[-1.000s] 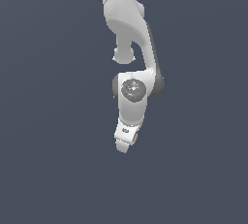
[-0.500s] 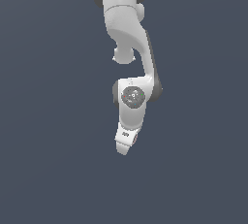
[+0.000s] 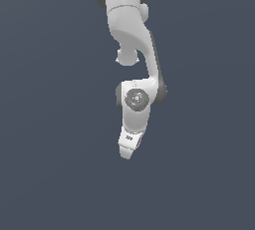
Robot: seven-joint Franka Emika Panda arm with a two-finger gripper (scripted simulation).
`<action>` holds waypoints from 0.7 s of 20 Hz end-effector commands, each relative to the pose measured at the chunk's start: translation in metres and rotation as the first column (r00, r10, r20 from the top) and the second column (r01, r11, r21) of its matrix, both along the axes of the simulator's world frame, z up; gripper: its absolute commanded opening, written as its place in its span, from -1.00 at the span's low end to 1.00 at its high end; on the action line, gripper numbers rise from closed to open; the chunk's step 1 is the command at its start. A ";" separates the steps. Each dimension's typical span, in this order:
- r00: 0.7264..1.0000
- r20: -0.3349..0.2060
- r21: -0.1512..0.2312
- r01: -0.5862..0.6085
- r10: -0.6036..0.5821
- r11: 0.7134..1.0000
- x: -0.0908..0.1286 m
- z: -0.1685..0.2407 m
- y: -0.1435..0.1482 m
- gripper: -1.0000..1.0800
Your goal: Pick up the object and move it to a goal position.
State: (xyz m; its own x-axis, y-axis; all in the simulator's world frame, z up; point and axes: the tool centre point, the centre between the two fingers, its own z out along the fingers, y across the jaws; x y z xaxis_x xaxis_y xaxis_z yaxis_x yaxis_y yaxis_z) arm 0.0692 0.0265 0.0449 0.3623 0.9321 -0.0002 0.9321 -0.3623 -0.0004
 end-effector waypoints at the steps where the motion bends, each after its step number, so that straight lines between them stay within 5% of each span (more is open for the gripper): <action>1: 1.000 0.000 0.000 0.000 0.000 1.000 0.000 0.000 0.000 -1.00; 14: 1.000 0.000 -0.001 0.000 0.000 1.000 -0.026 0.022 0.020 -1.00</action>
